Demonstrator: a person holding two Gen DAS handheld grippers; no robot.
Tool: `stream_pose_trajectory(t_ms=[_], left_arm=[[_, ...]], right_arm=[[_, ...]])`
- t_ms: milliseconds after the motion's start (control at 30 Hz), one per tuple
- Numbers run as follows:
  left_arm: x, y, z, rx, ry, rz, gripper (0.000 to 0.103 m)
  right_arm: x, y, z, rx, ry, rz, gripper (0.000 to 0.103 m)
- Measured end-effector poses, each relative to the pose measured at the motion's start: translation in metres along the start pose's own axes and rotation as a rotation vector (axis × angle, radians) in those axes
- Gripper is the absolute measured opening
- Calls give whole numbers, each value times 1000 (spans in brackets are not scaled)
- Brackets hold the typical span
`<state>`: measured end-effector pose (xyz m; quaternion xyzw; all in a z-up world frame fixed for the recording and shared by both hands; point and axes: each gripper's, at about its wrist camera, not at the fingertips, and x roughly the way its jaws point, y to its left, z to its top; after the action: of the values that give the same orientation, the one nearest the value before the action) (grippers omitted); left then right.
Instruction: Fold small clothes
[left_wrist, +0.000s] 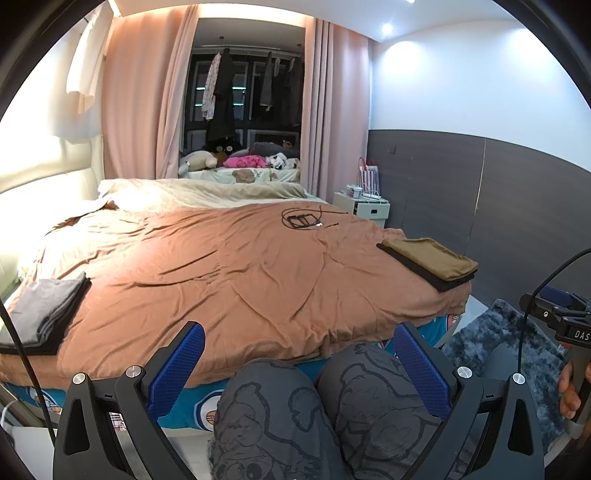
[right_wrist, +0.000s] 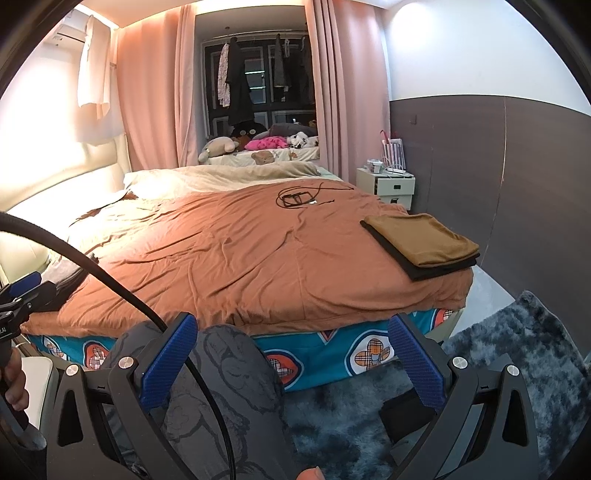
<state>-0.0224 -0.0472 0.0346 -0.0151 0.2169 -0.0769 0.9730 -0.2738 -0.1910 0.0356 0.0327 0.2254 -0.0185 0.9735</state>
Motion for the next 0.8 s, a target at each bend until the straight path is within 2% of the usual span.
stream_pose_trajectory(t_ms=[800], left_arm=[[-1, 0, -5, -11, 2, 1, 103]], right_arm=[[3, 1, 1, -10, 10, 0, 103]])
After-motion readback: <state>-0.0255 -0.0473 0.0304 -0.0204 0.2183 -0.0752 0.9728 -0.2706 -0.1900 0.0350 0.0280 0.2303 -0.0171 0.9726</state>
